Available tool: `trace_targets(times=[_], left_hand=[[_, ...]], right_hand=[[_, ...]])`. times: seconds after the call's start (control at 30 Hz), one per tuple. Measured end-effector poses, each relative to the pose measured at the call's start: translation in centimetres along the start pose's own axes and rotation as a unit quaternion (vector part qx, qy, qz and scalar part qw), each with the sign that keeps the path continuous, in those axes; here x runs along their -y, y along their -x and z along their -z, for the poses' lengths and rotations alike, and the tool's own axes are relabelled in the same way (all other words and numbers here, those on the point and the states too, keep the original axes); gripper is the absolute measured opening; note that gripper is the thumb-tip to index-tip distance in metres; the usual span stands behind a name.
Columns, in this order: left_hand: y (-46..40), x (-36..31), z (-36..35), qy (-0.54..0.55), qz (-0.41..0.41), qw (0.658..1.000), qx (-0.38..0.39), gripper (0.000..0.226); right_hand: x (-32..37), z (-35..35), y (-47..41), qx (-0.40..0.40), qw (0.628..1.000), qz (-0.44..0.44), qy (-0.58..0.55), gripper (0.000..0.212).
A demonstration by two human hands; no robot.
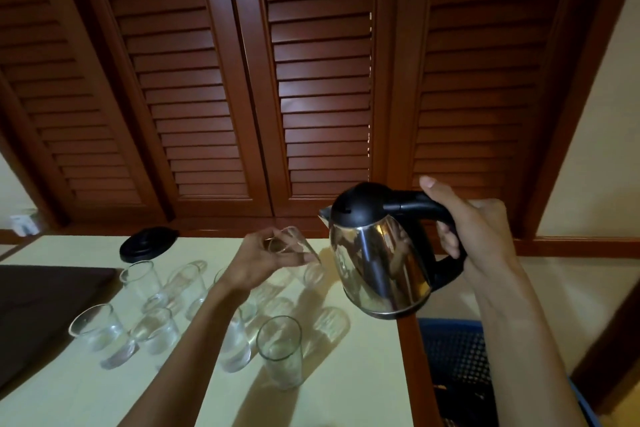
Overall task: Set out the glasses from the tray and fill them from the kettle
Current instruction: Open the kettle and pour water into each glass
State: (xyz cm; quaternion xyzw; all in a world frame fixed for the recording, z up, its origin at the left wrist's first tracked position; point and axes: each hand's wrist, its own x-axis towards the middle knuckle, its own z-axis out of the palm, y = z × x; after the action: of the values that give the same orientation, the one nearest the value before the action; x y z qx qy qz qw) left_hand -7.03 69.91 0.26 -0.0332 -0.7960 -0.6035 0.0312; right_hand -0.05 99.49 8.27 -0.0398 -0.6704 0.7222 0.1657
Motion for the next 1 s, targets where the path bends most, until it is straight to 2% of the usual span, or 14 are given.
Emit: trace_targets(times=[0.07, 0.17, 0.2, 0.23, 0.33, 0.4, 0.63, 0.8, 0.9, 1.0], left_hand=[[0.4, -0.2, -0.2, 0.071, 0.009, 0.997, 0.000, 0.042], [0.7, -0.1, -1.0, 0.227, 0.023, 0.974, 0.004, 0.067], [0.8, -0.2, -1.2, 0.244, 0.017, 0.970, -0.003, 0.067], [0.8, -0.4, -1.4, 0.234, 0.009, 0.972, -0.015, 0.062], [1.0, -1.1, -1.8, 0.115, -0.023, 0.992, -0.047, 0.039], [1.0, -1.3, -2.0, 0.054, -0.040, 0.997, -0.049, 0.032], [1.3, -0.2, -2.6, -0.098, -0.031, 0.994, -0.044, 0.036], [1.5, 0.7, -3.6, -0.142, -0.020, 0.989, -0.043, 0.034], [1.4, 1.2, -3.9, -0.115, -0.002, 0.993, -0.039, 0.033], [1.3, 1.4, -3.8, -0.081, 0.012, 0.996, -0.035, 0.034]], right_hand=[[1.0, 0.0, -0.4, 0.002, 1.000, -0.004, -0.008, 0.051], [2.3, -0.2, -1.0, 0.014, 1.000, -0.002, -0.010, 0.049], [2.7, -0.3, -1.2, 0.020, 1.000, 0.004, -0.004, 0.048], [3.2, -0.5, -1.4, 0.026, 1.000, 0.011, 0.005, 0.048], [4.8, -1.2, -1.9, 0.048, 0.997, 0.033, 0.049, 0.048], [6.0, -2.0, -2.2, 0.073, 0.992, 0.051, 0.093, 0.049], [8.1, -4.9, -3.5, 0.132, 0.951, 0.077, 0.270, 0.051], [8.9, -6.7, -3.9, 0.157, 0.919, 0.085, 0.352, 0.053], [9.3, -7.4, -4.1, 0.163, 0.908, 0.085, 0.377, 0.059], [9.8, -7.8, -4.2, 0.161, 0.899, 0.081, 0.400, 0.054]])
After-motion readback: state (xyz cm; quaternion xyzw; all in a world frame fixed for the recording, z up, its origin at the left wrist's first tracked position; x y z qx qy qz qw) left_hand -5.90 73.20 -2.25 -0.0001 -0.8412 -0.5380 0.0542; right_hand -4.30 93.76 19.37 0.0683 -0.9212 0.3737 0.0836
